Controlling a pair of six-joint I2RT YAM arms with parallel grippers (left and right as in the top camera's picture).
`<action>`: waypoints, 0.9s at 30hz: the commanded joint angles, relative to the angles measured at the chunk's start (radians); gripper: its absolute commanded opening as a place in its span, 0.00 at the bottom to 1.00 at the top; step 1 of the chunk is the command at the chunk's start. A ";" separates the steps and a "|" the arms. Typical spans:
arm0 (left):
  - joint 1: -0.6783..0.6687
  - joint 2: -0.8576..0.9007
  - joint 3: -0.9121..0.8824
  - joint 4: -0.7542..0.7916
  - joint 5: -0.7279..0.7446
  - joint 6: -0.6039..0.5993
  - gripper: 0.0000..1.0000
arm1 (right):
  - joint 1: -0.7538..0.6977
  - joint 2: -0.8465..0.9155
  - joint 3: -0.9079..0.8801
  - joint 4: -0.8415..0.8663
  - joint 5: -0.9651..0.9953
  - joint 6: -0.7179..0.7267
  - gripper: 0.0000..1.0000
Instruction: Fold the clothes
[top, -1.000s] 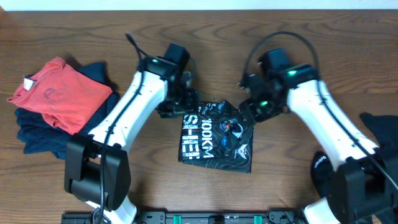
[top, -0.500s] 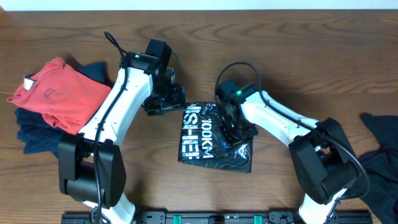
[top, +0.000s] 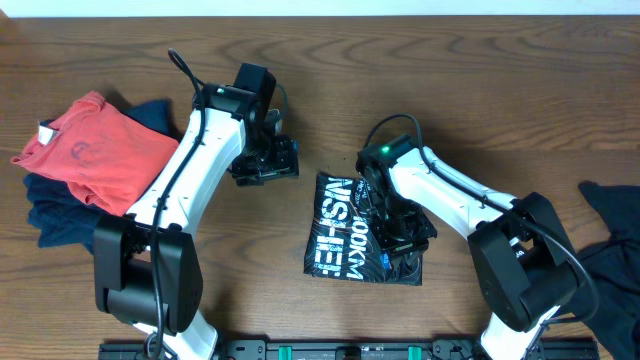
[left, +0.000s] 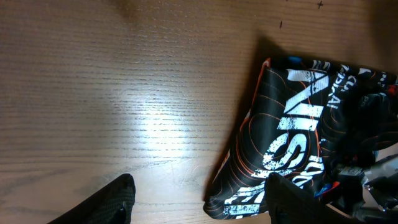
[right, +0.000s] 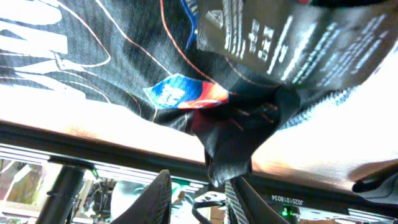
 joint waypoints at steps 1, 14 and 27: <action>0.001 -0.022 -0.005 -0.005 -0.017 0.011 0.68 | 0.000 -0.021 0.000 0.007 0.049 0.013 0.26; 0.001 -0.022 -0.005 -0.003 -0.016 0.010 0.69 | -0.055 -0.039 0.080 0.280 0.222 -0.089 0.46; 0.001 -0.022 -0.005 -0.003 -0.016 0.010 0.69 | -0.044 -0.039 0.018 0.368 0.225 -0.208 0.52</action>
